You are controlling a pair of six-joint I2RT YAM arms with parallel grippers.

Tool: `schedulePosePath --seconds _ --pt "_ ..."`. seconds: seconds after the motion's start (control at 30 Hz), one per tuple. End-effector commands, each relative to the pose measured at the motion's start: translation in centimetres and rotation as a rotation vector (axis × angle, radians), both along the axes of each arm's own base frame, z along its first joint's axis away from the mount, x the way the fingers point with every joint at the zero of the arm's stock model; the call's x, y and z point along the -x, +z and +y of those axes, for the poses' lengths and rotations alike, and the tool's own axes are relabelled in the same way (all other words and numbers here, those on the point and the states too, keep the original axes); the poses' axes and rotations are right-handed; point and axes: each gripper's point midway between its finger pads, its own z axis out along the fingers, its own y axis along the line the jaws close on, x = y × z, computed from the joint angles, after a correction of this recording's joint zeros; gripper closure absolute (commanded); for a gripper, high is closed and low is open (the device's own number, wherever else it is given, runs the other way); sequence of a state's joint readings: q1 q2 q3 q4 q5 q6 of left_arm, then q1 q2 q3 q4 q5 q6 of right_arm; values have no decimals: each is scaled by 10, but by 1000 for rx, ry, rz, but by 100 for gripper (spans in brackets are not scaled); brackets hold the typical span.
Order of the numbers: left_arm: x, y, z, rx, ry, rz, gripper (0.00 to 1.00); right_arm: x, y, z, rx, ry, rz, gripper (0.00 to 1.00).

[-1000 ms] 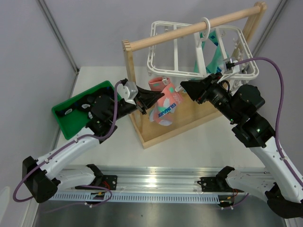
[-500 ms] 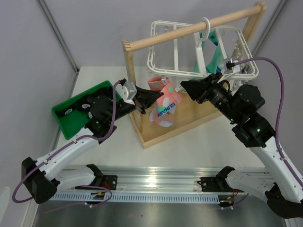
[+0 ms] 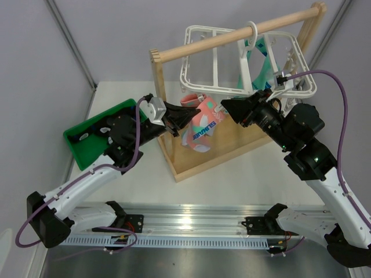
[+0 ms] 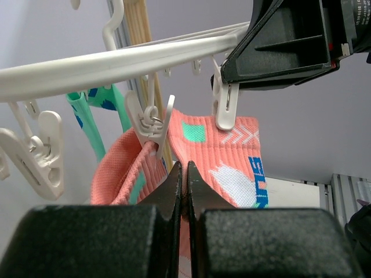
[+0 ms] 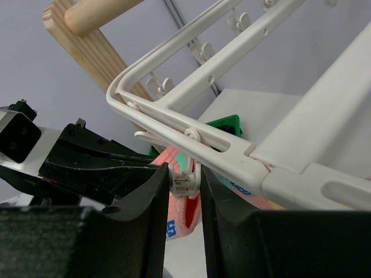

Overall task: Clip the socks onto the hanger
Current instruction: Clamp the sock onto the hanger.

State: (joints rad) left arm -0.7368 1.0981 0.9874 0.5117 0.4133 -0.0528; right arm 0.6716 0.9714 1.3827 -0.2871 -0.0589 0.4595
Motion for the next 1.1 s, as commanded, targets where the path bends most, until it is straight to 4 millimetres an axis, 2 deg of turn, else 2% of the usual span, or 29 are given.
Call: schedulePosePath --seconds 0.0,0.33,0.7,0.73,0.77,0.9,1.07 --pt "8 36 2 76 -15 -77 99 9 13 1 -14 35 -20 100" --pt "6 36 -4 97 -38 -57 99 11 15 2 -20 49 -23 100" --pt "11 52 2 143 -38 -78 99 9 12 0 -19 30 -12 100" --pt "11 50 2 138 -39 -74 99 9 12 -1 -21 26 -12 94" --pt "11 50 2 138 -37 -74 99 9 13 -2 -24 24 -13 79" --pt "10 45 1 128 -38 -59 97 11 16 -5 -36 17 -21 44" --pt "8 35 2 118 -26 -37 94 15 21 -9 -38 17 -34 27"
